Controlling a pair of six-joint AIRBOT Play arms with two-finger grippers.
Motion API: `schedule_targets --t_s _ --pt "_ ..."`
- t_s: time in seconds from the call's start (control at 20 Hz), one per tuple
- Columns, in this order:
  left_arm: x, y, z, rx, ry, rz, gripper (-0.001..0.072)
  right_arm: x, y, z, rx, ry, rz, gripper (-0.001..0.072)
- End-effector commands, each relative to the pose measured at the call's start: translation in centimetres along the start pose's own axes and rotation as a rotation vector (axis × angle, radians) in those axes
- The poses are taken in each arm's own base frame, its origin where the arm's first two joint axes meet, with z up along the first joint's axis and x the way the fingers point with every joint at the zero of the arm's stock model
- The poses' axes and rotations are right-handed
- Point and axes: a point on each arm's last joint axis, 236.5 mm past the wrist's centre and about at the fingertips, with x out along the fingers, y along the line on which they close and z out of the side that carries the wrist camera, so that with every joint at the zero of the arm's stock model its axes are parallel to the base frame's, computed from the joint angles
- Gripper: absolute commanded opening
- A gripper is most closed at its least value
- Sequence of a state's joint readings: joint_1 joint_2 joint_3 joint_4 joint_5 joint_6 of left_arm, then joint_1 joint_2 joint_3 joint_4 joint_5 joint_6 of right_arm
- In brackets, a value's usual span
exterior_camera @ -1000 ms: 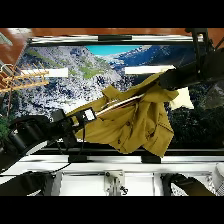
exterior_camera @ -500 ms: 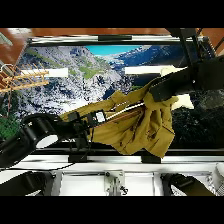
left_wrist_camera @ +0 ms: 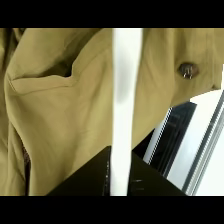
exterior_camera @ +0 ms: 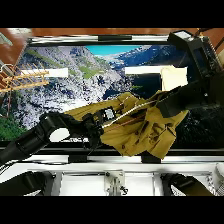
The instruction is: Fold the shirts.
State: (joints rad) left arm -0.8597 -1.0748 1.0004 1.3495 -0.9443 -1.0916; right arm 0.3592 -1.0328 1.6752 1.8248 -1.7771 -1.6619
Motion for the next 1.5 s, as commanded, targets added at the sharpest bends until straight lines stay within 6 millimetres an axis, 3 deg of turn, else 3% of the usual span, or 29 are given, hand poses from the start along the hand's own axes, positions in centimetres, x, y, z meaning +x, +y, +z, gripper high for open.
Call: schedule_targets --t_s 0.0,0.25,0.35,0.5,0.65,0.8,0.9,0.95,1.05,1.15,1.25,1.45 --pt "0.1 -0.3 1.2 -0.024 -0.048 -0.013 0.0045 -0.1 0.2 -1.1 0.045 0.047 0.005 0.0088" --pt "0.1 -0.2 1.5 -0.016 -0.061 -0.006 0.0046 1.3 2.5 -0.5 0.077 0.075 0.104 0.0103" --pt "0.1 -0.2 1.5 -0.016 -0.061 -0.006 0.0045 2.0 2.5 -0.5 0.063 0.102 0.104 0.0526" --pt "0.1 -0.1 1.5 -0.014 -0.060 -0.003 0.0045 1.4 1.0 -0.1 0.021 0.057 0.033 0.0527" --pt "0.1 0.4 1.3 -0.012 -0.055 0.009 0.0046 -3.0 -3.9 0.7 0.050 -0.088 -0.220 0.0528" --pt "0.1 0.6 1.2 0.013 -0.052 0.016 0.0046 -9.0 -11.3 0.1 0.194 -0.222 -0.532 0.0556" --pt "0.0 0.7 1.1 0.013 -0.051 0.018 0.0046 -10.7 -15.1 -1.2 0.200 -0.193 -0.652 0.0556" --pt "0.0 0.8 1.1 0.031 -0.050 0.020 0.0046 -10.4 -16.6 -2.3 0.140 -0.111 -0.683 0.0555" --pt "0.0 1.0 1.0 0.044 -0.049 0.023 0.0046 -7.9 -17.9 -3.0 -0.117 0.043 -0.632 0.0450" --pt "0.0 1.3 0.7 0.049 -0.039 0.026 0.0046 -3.7 -16.4 -4.0 -0.349 0.180 -0.446 0.0450" --pt "-0.1 2.0 0.5 0.040 -0.037 0.037 0.0046 -0.9 -15.4 -4.8 -0.438 0.252 -0.317 0.0451" --pt "-0.4 3.6 -0.1 0.070 -0.031 0.062 0.0046 1.7 -15.5 -4.1 -0.649 0.291 -0.221 0.0451"
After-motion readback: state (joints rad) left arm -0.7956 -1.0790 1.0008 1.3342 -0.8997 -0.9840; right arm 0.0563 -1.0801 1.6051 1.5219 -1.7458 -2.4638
